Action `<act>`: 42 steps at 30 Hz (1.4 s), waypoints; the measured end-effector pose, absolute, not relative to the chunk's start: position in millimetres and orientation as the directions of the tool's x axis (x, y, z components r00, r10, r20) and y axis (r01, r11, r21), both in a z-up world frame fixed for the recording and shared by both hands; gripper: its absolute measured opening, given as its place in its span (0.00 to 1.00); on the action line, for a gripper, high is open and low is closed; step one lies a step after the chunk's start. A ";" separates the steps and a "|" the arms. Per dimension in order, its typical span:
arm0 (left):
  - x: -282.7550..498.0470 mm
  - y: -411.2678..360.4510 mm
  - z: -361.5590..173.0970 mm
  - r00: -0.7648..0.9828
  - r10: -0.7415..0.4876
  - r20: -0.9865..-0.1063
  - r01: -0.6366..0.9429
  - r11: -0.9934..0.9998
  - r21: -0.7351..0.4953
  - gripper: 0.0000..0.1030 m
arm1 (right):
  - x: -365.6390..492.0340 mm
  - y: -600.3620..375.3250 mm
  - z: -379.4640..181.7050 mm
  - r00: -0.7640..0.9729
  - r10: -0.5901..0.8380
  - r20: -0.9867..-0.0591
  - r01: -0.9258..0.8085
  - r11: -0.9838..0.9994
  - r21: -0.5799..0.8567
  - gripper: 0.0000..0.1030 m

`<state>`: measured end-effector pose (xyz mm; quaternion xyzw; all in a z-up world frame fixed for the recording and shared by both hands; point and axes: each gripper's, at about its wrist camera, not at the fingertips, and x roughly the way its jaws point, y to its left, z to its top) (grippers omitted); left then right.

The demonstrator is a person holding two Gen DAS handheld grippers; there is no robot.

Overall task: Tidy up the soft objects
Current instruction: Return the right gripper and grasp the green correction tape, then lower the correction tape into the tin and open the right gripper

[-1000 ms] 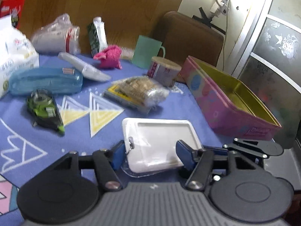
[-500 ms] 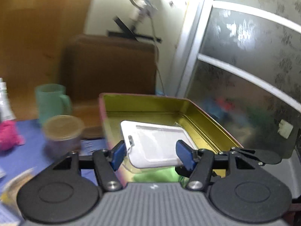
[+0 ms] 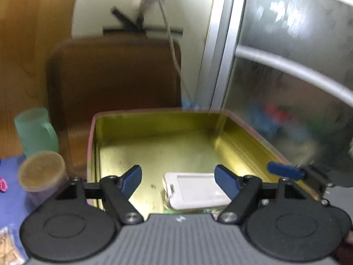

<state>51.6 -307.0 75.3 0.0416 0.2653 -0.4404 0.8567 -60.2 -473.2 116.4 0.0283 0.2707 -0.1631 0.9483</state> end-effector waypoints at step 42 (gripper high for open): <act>35.0 32.3 -8.5 0.639 -0.561 -0.526 0.329 0.818 -0.472 0.49 | -9.4 -169.0 64.8 0.591 0.549 -0.591 -0.394 0.836 0.383 0.34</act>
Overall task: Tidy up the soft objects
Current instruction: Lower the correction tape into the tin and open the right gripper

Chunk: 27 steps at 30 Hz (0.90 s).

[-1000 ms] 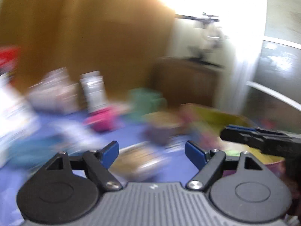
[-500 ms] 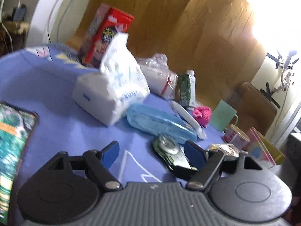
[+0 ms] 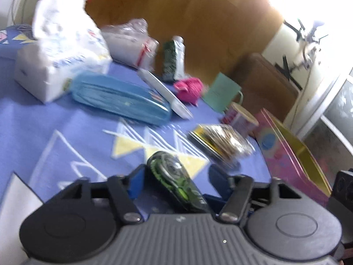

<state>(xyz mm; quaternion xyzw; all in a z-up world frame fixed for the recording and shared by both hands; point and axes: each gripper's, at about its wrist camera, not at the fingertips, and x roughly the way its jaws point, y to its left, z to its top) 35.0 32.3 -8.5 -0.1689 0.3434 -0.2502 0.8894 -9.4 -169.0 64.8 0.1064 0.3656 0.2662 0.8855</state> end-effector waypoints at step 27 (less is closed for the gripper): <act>37.1 -352.4 40.0 0.216 -0.788 -0.576 0.777 0.496 -0.387 0.35 | -96.3 -413.5 104.8 0.861 -0.109 -0.497 0.191 0.975 0.117 0.34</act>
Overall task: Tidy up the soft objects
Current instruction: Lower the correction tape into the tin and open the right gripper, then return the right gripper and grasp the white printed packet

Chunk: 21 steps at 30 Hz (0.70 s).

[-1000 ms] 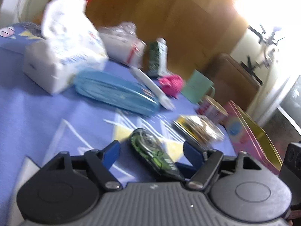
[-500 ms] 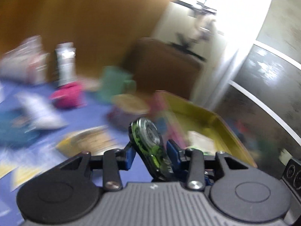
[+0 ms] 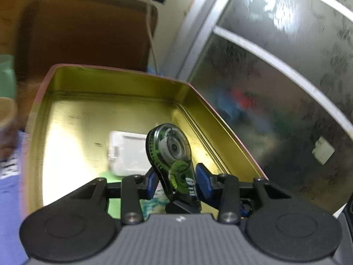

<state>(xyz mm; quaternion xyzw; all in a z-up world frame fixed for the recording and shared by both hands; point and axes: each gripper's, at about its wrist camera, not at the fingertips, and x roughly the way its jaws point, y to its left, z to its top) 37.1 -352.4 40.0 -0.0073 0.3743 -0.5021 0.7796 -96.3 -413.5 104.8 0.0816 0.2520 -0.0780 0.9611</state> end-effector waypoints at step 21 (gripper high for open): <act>25.6 -272.9 73.3 0.360 -0.810 -0.462 0.779 0.534 -0.329 0.53 | -111.3 -427.0 110.2 0.864 -0.313 -0.394 0.361 0.931 0.052 0.40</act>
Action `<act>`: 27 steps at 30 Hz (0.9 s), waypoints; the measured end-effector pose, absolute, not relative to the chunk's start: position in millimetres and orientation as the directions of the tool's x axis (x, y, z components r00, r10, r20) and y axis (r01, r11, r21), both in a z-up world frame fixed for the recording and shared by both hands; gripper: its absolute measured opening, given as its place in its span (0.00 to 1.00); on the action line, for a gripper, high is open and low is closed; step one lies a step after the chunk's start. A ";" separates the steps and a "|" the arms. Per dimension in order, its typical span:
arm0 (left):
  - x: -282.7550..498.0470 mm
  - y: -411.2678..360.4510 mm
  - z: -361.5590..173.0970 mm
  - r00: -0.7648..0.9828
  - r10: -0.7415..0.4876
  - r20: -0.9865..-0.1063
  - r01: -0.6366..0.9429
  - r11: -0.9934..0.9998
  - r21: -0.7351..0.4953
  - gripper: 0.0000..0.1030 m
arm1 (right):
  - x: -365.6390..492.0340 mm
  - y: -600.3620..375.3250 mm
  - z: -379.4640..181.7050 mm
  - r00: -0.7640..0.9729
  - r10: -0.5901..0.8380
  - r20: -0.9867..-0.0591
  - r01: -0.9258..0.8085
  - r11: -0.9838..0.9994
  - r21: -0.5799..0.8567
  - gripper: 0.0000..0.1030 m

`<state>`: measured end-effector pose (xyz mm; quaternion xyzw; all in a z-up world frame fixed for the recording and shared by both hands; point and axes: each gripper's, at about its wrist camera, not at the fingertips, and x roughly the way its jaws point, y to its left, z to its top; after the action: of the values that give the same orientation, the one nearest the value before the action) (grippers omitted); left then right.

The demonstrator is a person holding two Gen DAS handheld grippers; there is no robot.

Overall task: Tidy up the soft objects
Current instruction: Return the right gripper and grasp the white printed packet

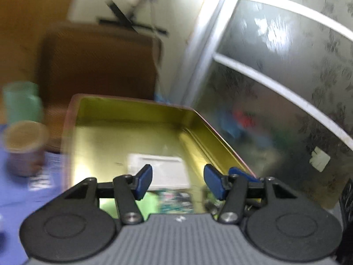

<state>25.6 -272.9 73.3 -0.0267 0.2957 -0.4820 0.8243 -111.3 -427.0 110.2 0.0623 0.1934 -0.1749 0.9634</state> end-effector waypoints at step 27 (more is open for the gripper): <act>84.1 55.4 -2.4 0.791 -0.431 -0.435 0.251 0.876 -0.412 0.61 | 186.6 -133.4 57.3 0.640 0.272 -0.719 -0.232 0.960 0.156 0.53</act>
<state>84.1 55.4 -2.4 -0.1688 0.2667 -0.1829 0.9311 186.6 -133.4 57.3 0.0245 0.4010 0.1392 0.9051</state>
